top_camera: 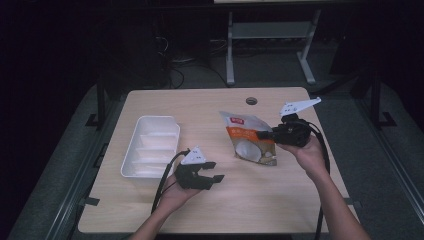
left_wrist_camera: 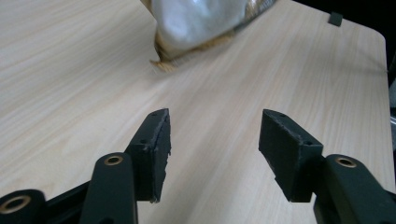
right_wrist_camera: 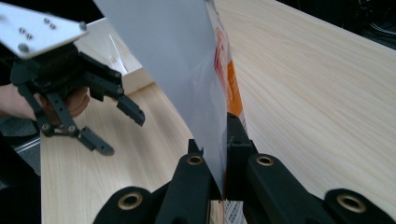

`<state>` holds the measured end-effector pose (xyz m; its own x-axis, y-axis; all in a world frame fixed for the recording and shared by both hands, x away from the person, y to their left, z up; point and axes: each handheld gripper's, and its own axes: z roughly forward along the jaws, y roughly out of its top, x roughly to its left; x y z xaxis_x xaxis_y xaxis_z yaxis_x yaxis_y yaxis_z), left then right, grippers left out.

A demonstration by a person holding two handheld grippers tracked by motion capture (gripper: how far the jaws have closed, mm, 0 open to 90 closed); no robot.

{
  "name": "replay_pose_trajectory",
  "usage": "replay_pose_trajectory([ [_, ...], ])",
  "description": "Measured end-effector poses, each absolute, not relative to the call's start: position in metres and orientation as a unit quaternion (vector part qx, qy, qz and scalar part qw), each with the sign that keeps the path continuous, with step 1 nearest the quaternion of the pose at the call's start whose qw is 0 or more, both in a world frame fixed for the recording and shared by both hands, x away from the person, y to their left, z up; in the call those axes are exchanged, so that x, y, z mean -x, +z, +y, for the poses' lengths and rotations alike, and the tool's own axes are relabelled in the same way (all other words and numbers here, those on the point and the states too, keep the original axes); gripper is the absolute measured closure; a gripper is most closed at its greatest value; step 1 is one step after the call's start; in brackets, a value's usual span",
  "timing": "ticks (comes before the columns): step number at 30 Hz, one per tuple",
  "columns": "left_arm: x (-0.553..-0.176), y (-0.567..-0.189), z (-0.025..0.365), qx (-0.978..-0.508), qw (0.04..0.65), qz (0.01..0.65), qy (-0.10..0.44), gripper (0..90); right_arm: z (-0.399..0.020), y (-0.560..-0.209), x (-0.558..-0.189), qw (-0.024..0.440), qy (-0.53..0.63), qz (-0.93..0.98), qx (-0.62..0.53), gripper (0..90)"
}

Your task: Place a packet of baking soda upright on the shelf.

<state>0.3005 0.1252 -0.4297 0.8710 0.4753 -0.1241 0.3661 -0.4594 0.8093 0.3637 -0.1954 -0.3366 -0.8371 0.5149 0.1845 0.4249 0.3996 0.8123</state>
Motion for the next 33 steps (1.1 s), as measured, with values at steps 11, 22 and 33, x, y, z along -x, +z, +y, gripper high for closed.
replay_pose_trajectory([
  [11,-0.287,-0.435,0.134,-0.858,0.45,0.24,0.061,35.8,-0.186,-0.326,-0.371,0.054,0.468,0.835,-0.285,89.6],
  [22,-0.277,-0.44,0.138,-0.869,0.434,0.231,0.063,30.3,-0.172,-0.316,-0.376,0.056,0.471,0.835,-0.278,89.6],
  [33,-0.271,-0.443,0.141,-0.868,0.44,0.223,0.055,26.0,-0.153,-0.31,-0.383,0.056,0.468,0.839,-0.271,89.7],
])
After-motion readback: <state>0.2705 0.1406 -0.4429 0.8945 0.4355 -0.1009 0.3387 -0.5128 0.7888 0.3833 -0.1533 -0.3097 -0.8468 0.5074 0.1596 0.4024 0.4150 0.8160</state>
